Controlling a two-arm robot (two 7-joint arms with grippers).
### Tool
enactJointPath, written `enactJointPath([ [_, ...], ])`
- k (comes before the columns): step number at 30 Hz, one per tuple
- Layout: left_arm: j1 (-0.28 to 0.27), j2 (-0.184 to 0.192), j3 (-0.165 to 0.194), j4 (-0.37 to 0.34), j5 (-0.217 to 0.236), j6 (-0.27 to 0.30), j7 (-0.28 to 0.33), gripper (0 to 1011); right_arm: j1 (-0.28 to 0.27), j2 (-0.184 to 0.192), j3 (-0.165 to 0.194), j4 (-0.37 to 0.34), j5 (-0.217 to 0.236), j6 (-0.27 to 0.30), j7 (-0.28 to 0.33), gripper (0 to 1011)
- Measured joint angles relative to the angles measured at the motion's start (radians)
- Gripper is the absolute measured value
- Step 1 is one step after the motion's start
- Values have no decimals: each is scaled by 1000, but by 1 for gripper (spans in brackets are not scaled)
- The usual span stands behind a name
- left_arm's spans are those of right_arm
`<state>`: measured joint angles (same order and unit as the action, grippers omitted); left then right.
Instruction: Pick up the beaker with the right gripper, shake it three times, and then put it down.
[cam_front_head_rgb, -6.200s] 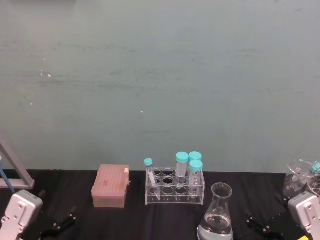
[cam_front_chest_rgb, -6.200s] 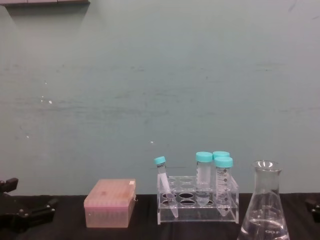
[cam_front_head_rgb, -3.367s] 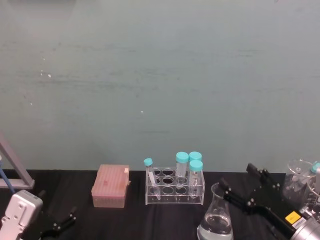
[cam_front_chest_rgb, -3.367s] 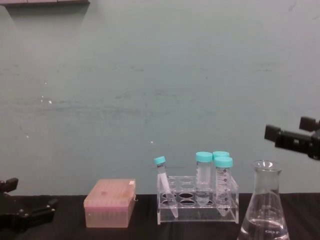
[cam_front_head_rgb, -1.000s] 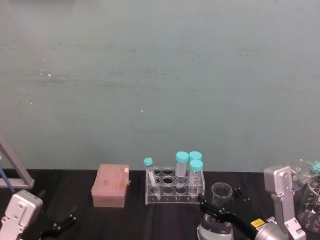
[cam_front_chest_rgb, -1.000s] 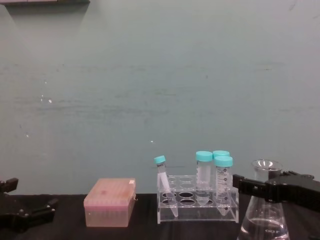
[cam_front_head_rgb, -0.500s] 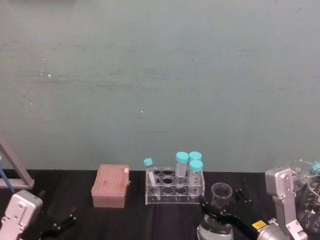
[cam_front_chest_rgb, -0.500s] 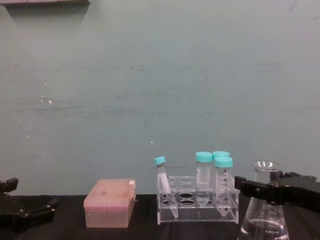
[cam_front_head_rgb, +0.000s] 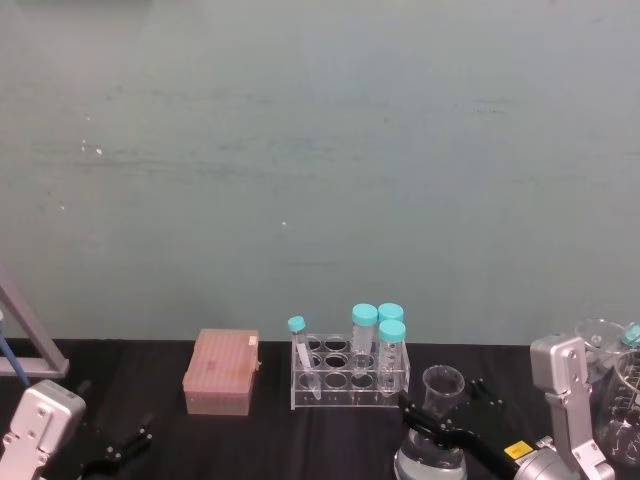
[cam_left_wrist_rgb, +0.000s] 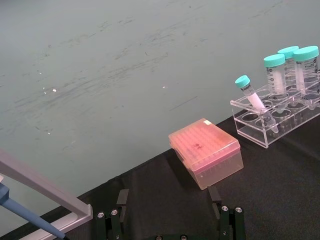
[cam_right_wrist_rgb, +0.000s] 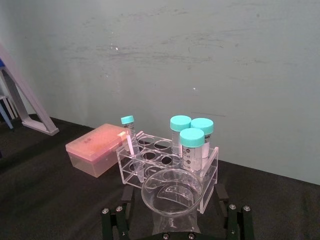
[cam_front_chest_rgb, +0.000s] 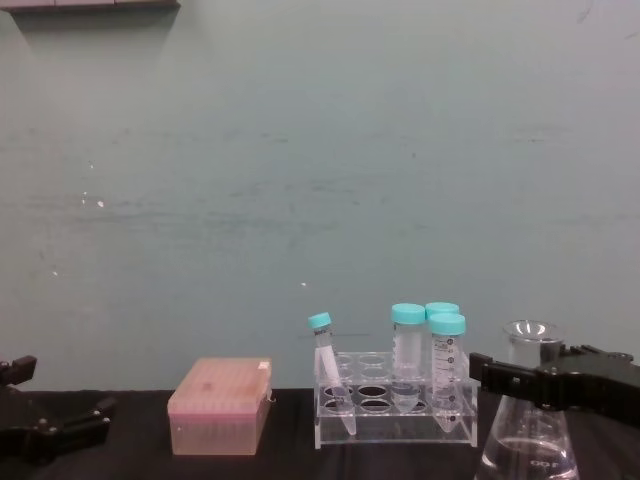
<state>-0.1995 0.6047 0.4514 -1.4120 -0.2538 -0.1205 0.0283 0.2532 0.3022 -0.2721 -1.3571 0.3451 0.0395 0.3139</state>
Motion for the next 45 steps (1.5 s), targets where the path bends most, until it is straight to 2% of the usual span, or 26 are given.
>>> enactJointPath([
  [5, 0, 0, 0, 0, 0, 0, 0, 1000, 0, 0, -1, 0, 0, 1, 0, 992],
  [9, 0, 0, 0, 0, 0, 0, 0, 1000, 0, 0, -1, -1, 1, 2, -1, 925],
  [25, 0, 0, 0, 0, 0, 0, 0, 1000, 0, 0, 0, -1, 2, 3, -3, 458],
  [42, 0, 0, 0, 0, 0, 0, 0, 1000, -4, 6, -1, -2, -3, -2, 3, 457],
  [45, 0, 0, 0, 0, 0, 0, 0, 1000, -5, 10, 3, -18, -1, 20, 6, 457],
])
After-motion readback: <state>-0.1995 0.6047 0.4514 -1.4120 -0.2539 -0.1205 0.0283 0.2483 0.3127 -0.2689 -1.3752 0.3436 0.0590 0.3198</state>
